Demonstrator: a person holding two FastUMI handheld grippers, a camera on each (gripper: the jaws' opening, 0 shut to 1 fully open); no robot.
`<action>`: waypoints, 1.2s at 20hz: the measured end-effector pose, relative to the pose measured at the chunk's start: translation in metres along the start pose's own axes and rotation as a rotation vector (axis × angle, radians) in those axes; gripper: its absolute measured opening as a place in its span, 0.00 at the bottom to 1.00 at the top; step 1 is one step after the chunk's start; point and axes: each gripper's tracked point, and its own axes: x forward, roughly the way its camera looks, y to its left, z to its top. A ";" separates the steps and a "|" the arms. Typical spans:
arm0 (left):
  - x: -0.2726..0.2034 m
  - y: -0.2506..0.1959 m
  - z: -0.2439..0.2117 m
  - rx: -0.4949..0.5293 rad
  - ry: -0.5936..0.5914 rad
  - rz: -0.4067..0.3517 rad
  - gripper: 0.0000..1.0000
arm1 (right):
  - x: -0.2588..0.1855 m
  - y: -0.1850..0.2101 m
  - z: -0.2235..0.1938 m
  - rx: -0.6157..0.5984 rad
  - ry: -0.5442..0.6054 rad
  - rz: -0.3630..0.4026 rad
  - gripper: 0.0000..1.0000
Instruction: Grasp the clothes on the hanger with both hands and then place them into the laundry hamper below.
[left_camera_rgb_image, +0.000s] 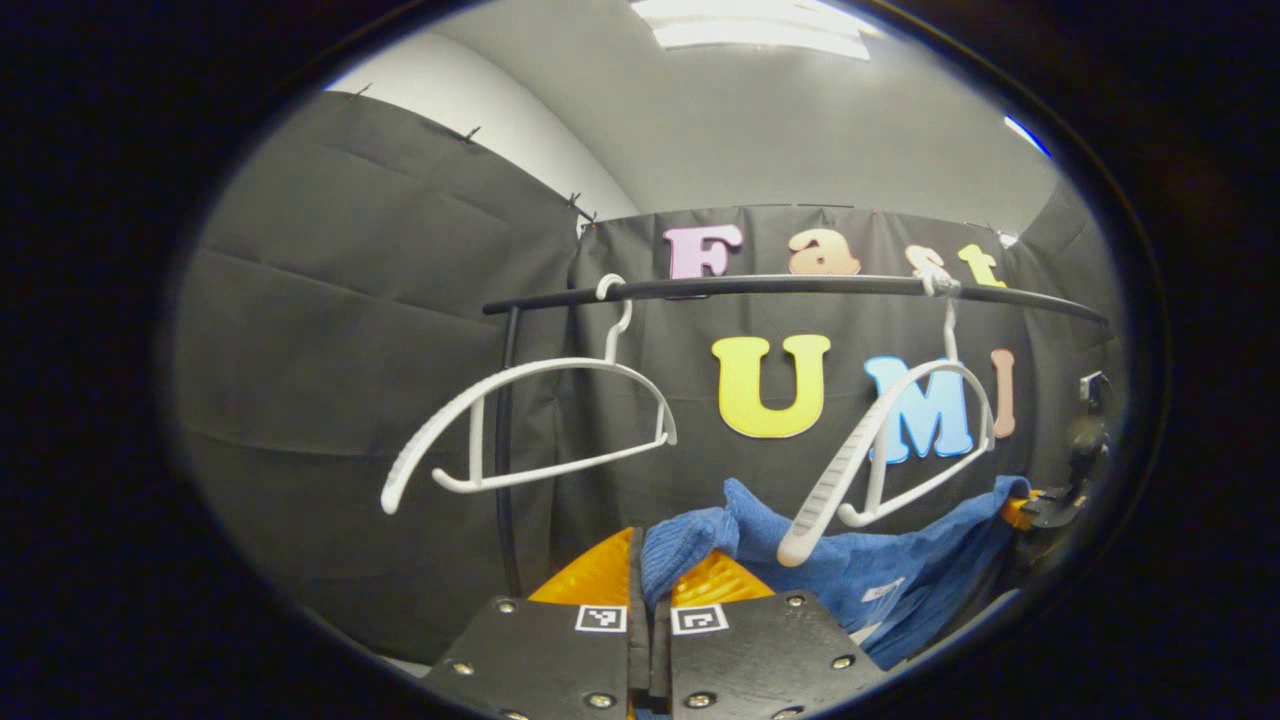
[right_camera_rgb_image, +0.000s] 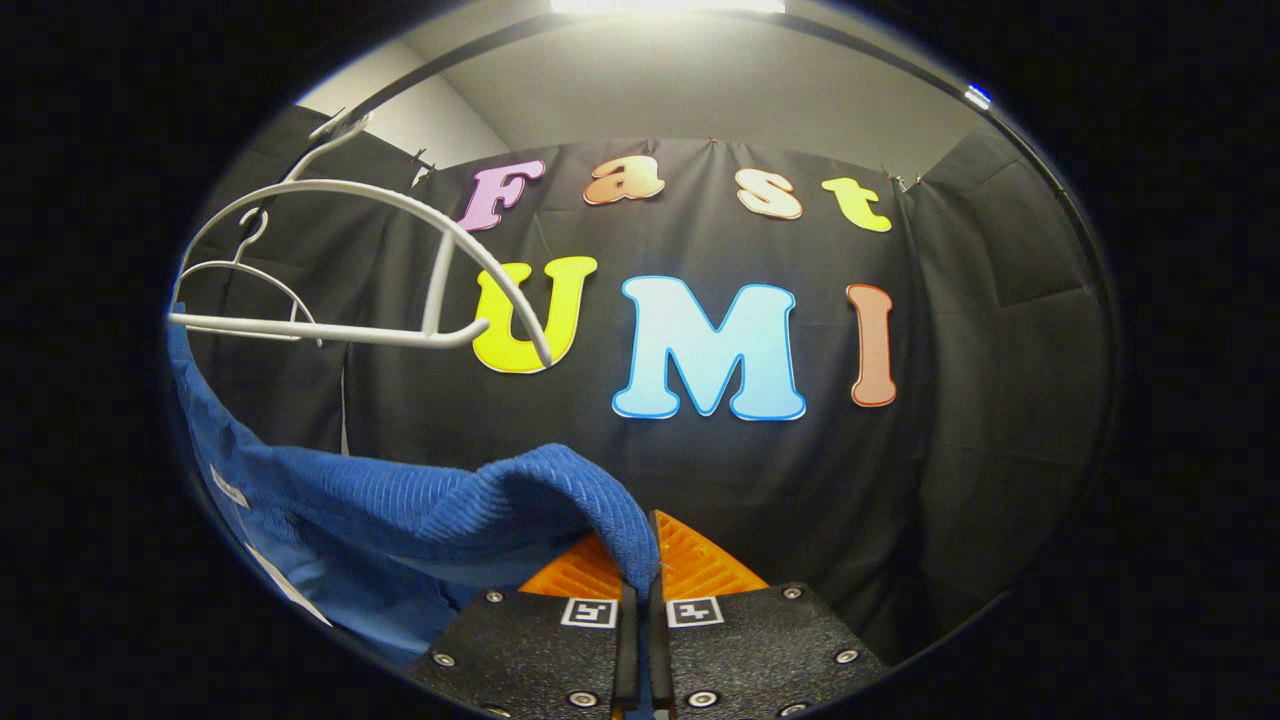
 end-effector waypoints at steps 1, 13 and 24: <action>-0.005 -0.004 -0.001 -0.011 0.006 -0.021 0.01 | -0.012 0.006 0.003 0.004 -0.003 0.005 0.04; -0.086 -0.021 0.036 -0.027 -0.057 -0.213 0.01 | -0.129 0.050 0.052 0.058 -0.062 0.018 0.04; -0.150 -0.082 0.034 -0.113 -0.061 -0.442 0.01 | -0.238 0.109 0.079 0.045 -0.088 0.098 0.04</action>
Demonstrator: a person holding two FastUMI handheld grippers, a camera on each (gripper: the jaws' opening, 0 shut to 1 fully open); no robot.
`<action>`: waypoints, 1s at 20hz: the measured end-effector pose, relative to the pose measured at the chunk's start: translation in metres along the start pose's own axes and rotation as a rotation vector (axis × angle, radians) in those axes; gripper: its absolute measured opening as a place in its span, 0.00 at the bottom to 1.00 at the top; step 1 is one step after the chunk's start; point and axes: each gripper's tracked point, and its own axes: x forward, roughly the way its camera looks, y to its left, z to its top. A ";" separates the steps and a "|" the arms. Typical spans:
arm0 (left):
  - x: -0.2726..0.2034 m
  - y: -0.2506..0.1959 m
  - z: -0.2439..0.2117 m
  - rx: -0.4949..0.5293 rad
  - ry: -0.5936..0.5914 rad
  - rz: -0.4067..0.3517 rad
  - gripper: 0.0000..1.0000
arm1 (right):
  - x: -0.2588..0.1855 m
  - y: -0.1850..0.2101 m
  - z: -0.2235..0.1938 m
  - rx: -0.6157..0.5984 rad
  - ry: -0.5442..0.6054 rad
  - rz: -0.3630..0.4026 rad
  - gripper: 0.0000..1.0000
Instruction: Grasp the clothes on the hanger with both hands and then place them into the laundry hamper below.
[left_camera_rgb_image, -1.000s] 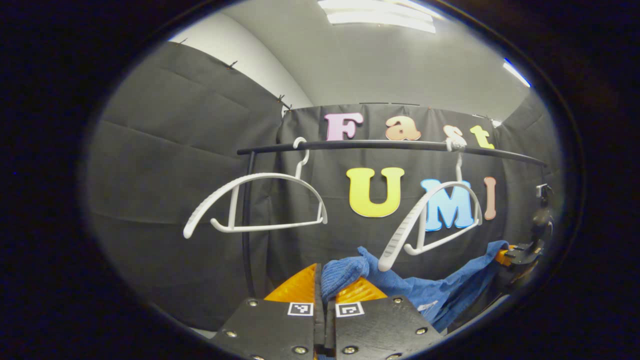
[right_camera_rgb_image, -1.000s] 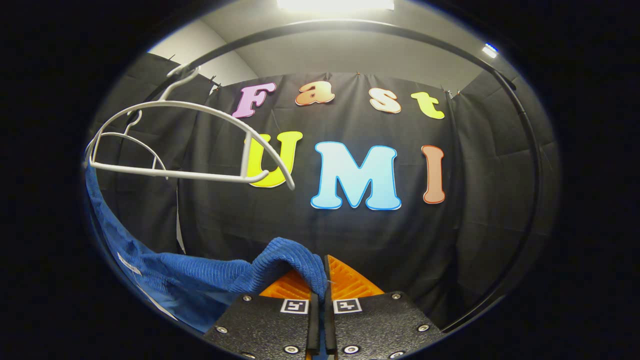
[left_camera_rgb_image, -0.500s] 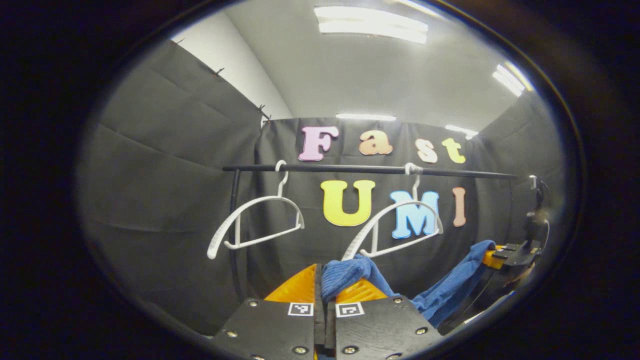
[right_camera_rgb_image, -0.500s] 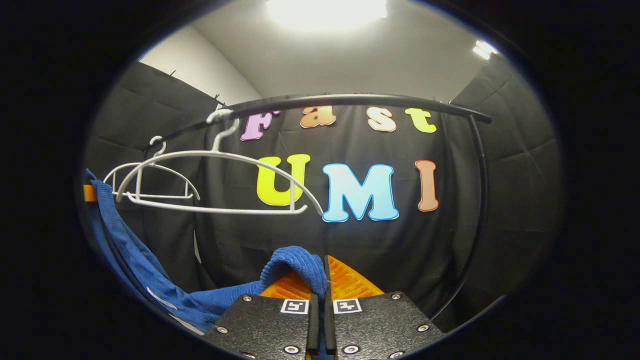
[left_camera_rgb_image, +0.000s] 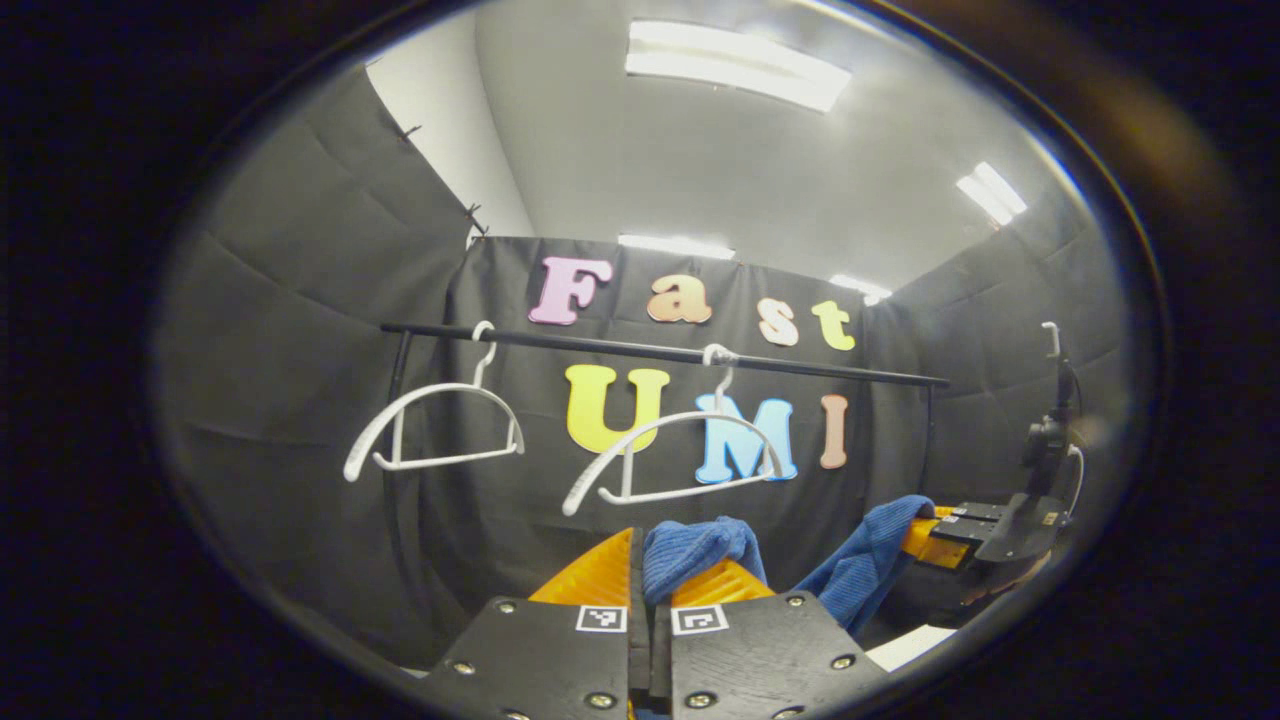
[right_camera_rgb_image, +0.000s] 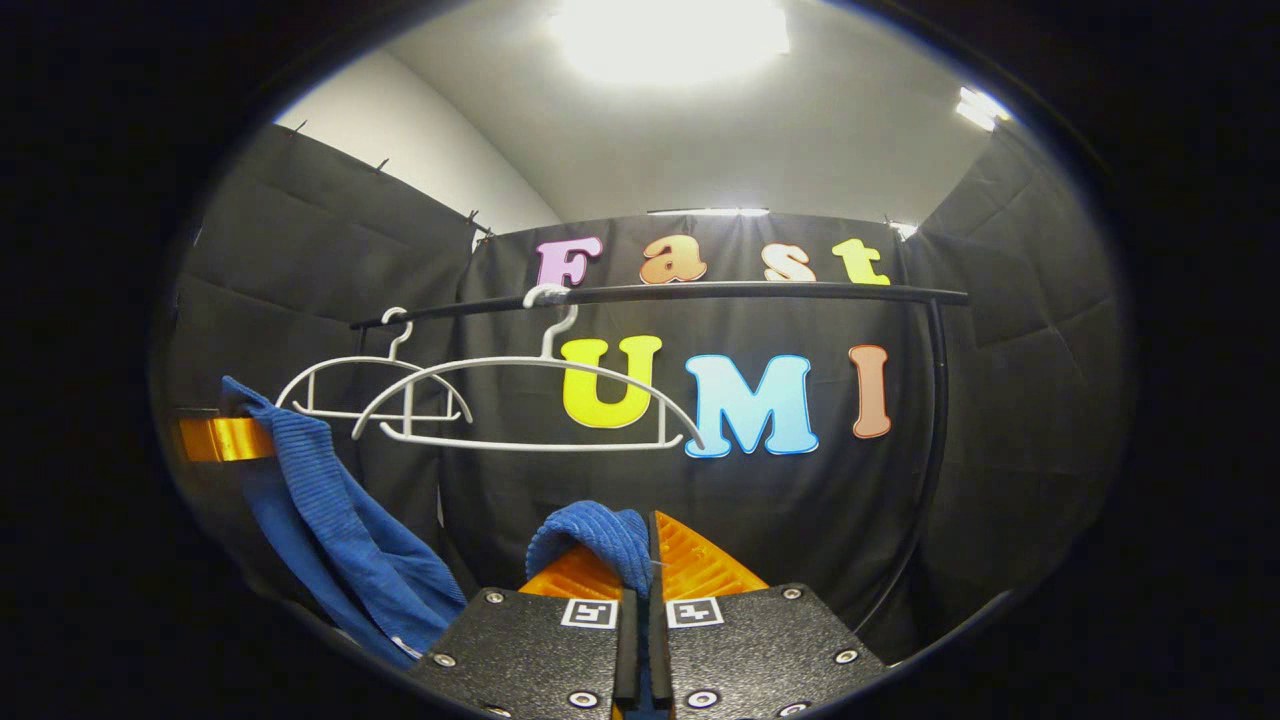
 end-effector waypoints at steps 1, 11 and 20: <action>-0.005 -0.006 -0.004 -0.008 0.005 -0.016 0.07 | -0.008 0.007 -0.002 0.003 0.008 0.006 0.04; -0.038 -0.031 -0.088 -0.041 0.124 -0.079 0.07 | -0.066 0.050 -0.086 0.020 0.191 0.027 0.04; -0.048 -0.030 -0.206 -0.055 0.337 -0.061 0.01 | -0.097 0.067 -0.214 0.010 0.413 0.032 0.04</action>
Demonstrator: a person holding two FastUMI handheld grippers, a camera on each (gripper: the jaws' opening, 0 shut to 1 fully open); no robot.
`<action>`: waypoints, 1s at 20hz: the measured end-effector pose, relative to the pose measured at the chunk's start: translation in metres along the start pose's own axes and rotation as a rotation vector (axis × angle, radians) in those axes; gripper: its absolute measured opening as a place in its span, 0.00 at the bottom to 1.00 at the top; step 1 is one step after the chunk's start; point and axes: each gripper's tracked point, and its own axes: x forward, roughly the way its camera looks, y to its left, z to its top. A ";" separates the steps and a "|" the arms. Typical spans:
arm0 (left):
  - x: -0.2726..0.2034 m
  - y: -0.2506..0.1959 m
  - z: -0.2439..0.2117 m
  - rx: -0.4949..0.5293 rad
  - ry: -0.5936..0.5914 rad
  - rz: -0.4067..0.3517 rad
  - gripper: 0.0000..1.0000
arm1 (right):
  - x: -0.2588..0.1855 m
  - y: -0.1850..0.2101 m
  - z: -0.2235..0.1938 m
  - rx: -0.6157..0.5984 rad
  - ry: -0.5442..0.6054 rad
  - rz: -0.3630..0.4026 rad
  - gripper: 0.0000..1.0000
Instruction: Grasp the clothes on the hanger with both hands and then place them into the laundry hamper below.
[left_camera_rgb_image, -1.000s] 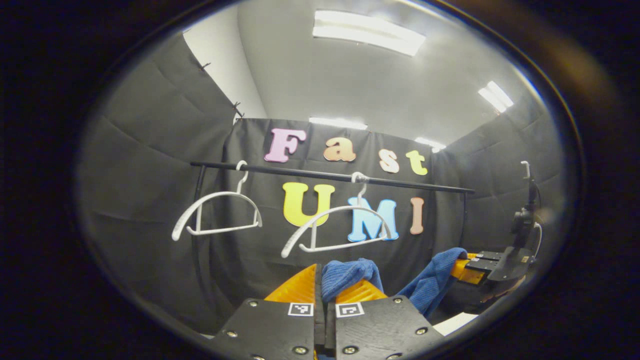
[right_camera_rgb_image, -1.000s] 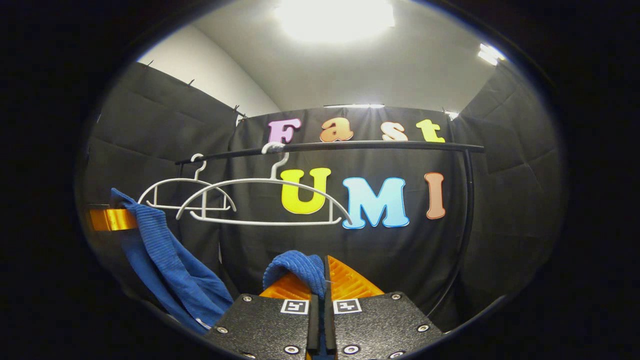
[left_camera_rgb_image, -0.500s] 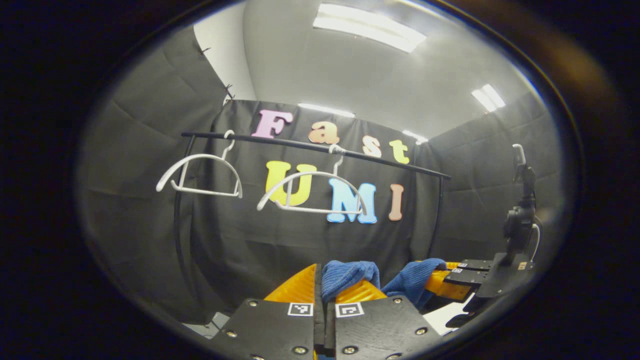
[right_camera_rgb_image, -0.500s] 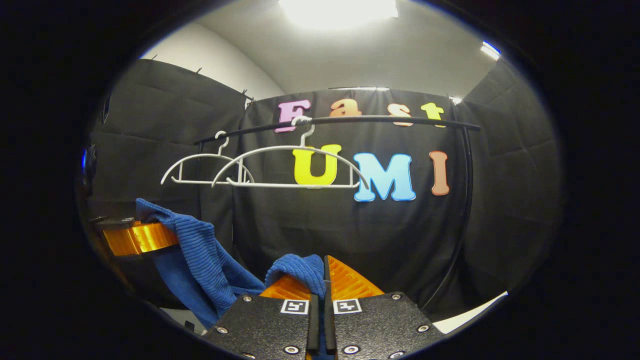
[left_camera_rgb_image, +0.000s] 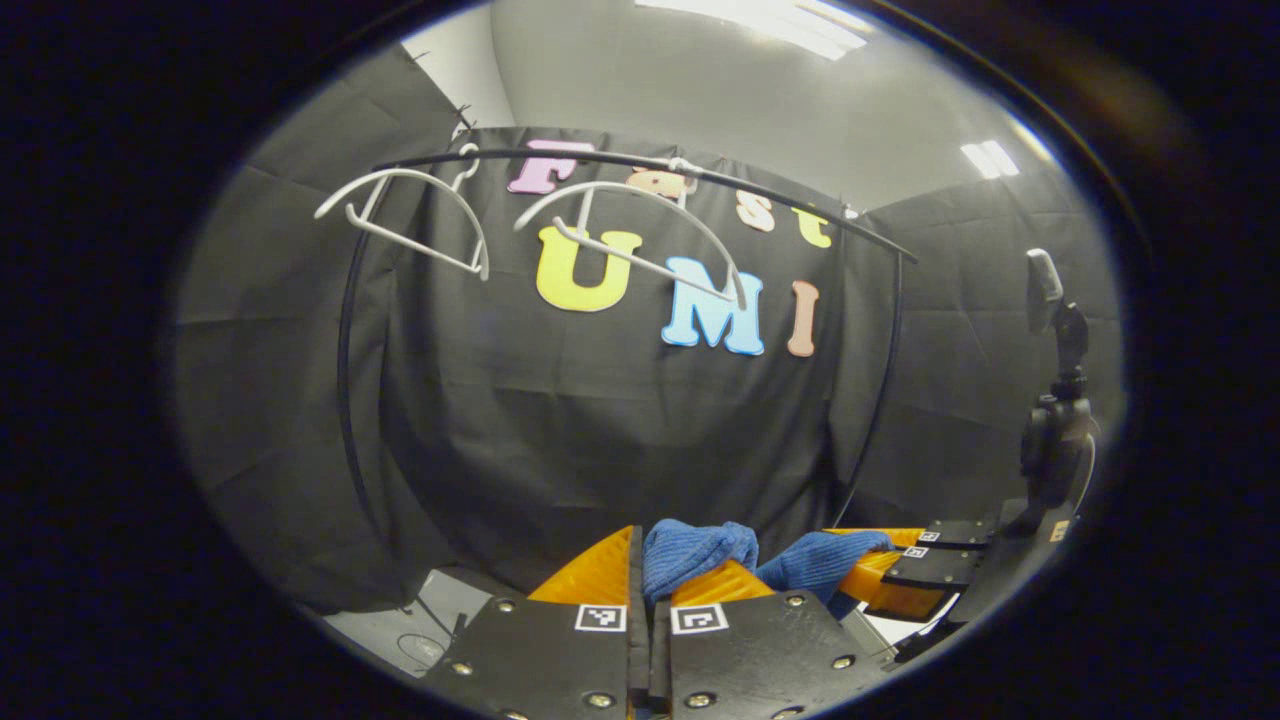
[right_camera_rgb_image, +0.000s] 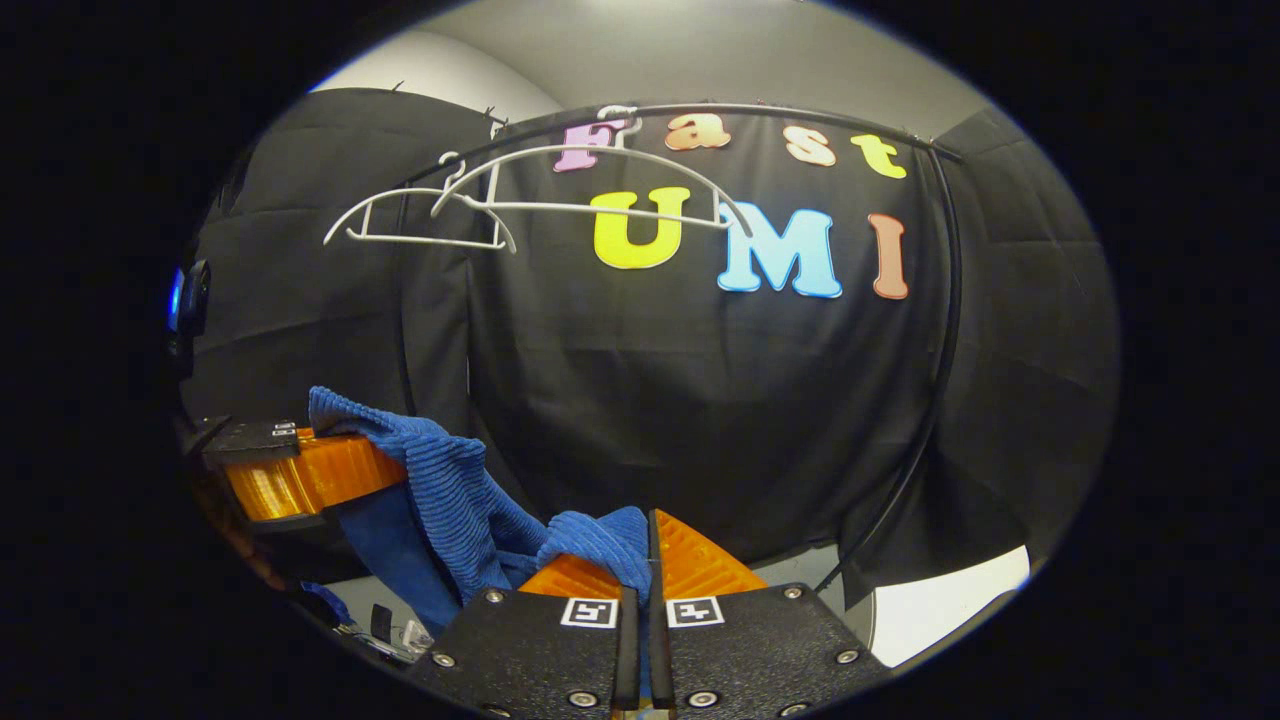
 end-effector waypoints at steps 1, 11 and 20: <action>0.003 0.001 -0.010 -0.001 0.021 0.002 0.01 | 0.002 -0.003 -0.011 -0.007 0.021 -0.003 0.04; 0.006 0.022 -0.122 0.030 0.252 0.043 0.02 | 0.007 -0.015 -0.097 -0.057 0.248 -0.007 0.07; -0.013 0.037 -0.212 0.091 0.491 0.064 0.09 | -0.015 -0.005 -0.167 -0.105 0.407 0.000 0.19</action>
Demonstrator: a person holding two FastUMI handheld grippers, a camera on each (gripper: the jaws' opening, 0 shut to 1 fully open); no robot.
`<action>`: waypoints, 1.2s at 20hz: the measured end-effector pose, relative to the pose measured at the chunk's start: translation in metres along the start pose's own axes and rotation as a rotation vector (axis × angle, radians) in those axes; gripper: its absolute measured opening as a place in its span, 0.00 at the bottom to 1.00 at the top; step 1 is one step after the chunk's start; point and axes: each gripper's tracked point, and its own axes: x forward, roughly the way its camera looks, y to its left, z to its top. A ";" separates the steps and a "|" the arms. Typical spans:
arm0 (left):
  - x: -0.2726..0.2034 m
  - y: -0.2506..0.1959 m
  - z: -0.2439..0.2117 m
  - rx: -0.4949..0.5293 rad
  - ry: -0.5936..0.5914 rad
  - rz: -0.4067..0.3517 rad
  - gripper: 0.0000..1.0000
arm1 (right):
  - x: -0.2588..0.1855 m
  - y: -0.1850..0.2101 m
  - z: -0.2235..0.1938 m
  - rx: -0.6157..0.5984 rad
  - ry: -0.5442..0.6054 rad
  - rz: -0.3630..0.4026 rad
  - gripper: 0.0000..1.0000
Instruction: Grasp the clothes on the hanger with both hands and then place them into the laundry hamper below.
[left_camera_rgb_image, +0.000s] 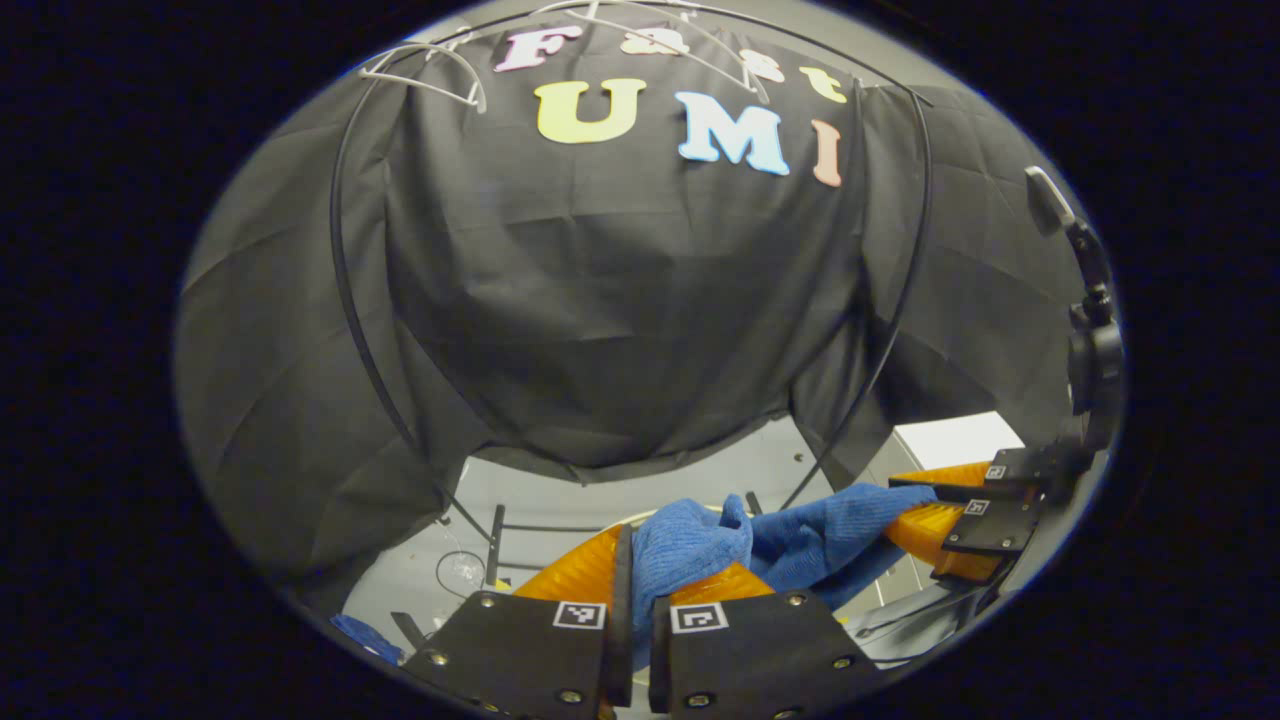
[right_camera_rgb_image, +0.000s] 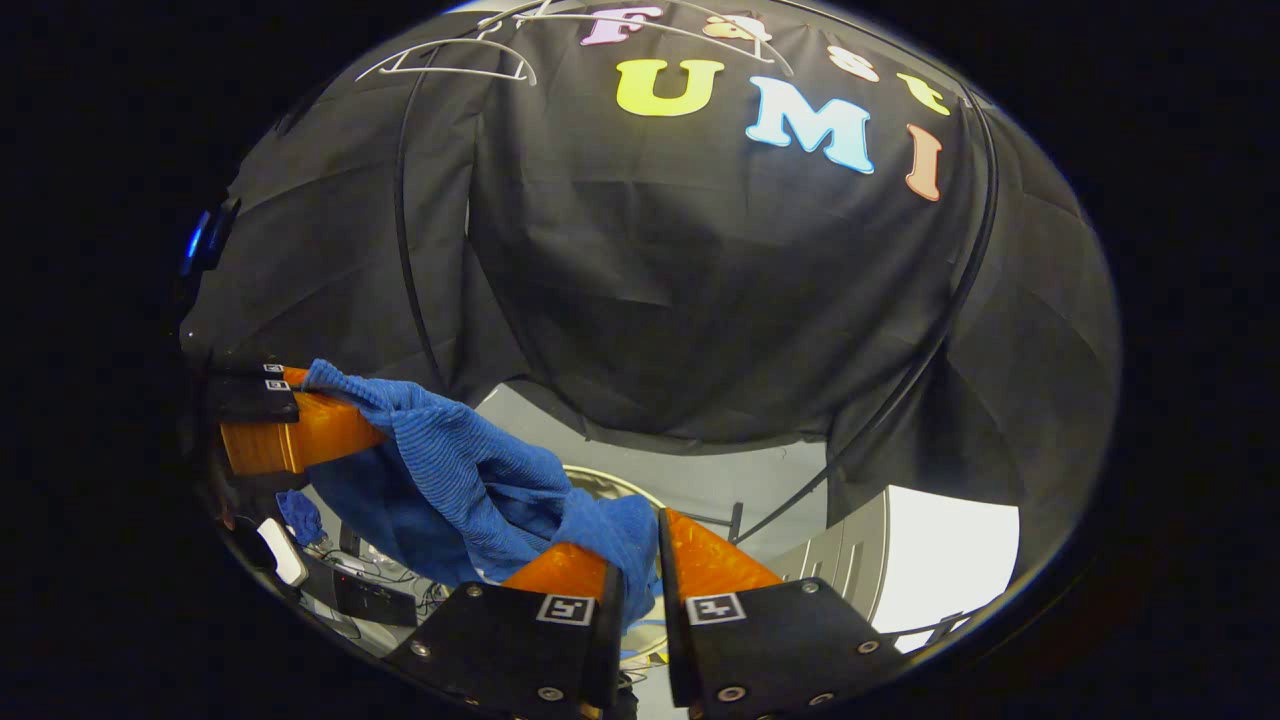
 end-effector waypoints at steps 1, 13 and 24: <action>-0.006 0.000 -0.009 0.007 0.017 -0.006 0.11 | 0.001 0.002 -0.004 -0.006 0.010 0.004 0.27; -0.053 0.025 0.040 0.015 -0.147 0.066 0.93 | -0.036 0.008 0.027 0.017 -0.102 -0.020 0.96; -0.180 0.017 0.200 -0.042 -0.528 0.122 0.98 | -0.159 -0.075 0.160 0.113 -0.499 -0.131 0.95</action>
